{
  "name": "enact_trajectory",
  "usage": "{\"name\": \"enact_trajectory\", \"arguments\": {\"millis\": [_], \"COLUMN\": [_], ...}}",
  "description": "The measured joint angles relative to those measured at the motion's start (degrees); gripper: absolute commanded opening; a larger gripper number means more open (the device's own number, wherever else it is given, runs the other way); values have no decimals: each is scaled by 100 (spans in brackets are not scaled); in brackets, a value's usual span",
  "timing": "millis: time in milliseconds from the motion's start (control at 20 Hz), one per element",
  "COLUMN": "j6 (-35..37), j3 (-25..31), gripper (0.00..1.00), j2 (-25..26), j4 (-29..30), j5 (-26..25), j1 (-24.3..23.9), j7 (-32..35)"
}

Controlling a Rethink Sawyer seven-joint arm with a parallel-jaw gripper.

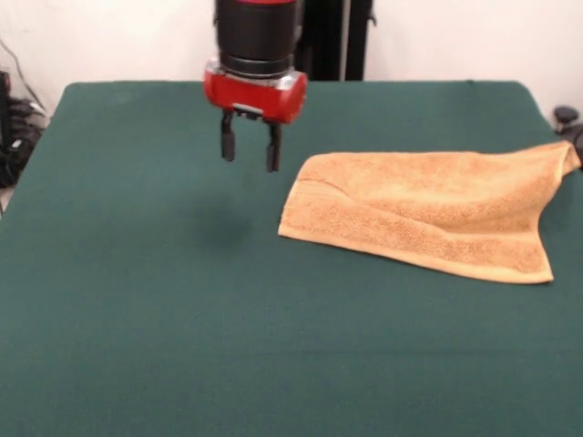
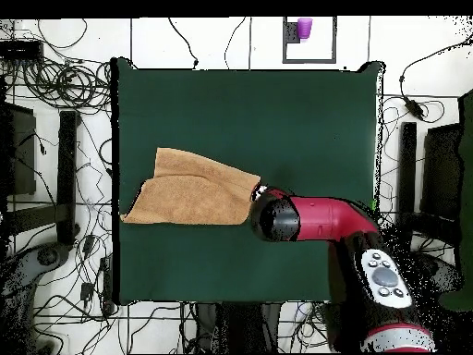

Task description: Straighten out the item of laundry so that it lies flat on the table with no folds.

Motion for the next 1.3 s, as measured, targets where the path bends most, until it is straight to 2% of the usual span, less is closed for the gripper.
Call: {"name": "enact_trajectory", "arguments": {"millis": [100,200,600,850,1300], "j6": [29,169,782,875,875], "j3": [-60,-208,-569,-695,-814], "gripper": [100,100,100,100,100], "j2": [0,2,45,58,63], "j4": [-12,-62,-427,-641,-836], "j5": [-62,-210,-431,-449,-450], "j1": [145,591,1692,1869,1726], "j7": [0,0,0,0,0]}}
